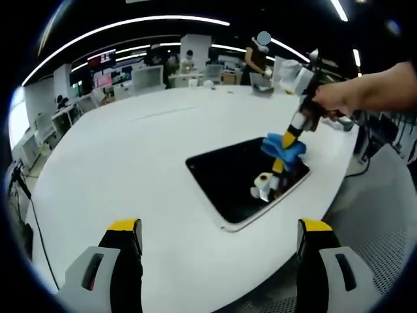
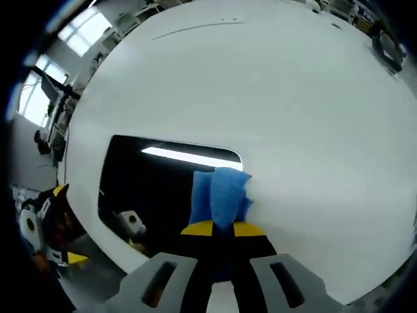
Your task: Wipe the mirror surface with the cleaning cloth until all visible marks leave the cleaned area.
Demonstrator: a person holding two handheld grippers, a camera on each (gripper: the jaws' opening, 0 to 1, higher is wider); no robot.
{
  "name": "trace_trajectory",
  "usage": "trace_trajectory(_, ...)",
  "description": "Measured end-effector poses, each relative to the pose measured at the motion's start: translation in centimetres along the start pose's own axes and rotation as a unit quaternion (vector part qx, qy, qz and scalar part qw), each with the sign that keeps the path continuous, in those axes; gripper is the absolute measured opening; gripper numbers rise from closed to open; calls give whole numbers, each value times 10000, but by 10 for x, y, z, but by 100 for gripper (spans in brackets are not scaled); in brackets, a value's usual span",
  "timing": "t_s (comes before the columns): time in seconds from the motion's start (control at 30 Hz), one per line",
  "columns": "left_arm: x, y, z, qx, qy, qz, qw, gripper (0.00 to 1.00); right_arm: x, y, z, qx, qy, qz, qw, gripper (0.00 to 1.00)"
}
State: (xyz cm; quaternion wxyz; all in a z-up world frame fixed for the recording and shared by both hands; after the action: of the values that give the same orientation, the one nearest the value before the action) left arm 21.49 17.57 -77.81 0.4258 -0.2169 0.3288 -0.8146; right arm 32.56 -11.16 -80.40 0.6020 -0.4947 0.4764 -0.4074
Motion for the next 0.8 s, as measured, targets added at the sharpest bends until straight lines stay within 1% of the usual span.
trace_trajectory(0.1, 1, 0, 1, 16, 68, -15, 10000, 99, 0, 0, 0, -8, -25, -25, 10000, 2)
trace_trajectory(0.23, -1, -1, 0, 6, -21, 42, 10000, 99, 0, 0, -1, 8, -23, 4, 10000, 2)
trace_trajectory(0.3, -1, 0, -1, -38, -1, 30, 10000, 99, 0, 0, -1, 25, -13, 0, 10000, 2)
trace_trajectory(0.37, 2, 1, -2, -83, 3, -85, 9999, 100, 0, 0, -1, 31, -52, -34, 10000, 2)
trace_trajectory(0.53, 0, 1, -3, -79, -35, -11, 10000, 100, 0, 0, -2, 33, -72, -44, 10000, 2)
trace_trajectory(0.63, 1, 1, -2, -85, 15, -14, 10000, 100, -1, 0, -3, 34, -102, -80, 9999, 2)
trace_trajectory(0.8, -1, 0, -2, -78, 1, 17, 10000, 99, -3, -1, -9, 43, -166, -148, 9997, 2)
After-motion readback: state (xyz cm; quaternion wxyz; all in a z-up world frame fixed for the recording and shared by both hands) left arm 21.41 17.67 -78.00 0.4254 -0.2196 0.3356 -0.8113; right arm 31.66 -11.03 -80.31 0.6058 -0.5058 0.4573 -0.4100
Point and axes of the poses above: the point that each gripper's makers call its tool centre point, and the gripper's own axes: y roughly forward along the fingers, x roughly to its right, z roughly out of its top, the point moved 6 cm from there along -y, roughly backward along the fingers, and after that the axes turned 9 degrees about -x, right-handed, at the moved point
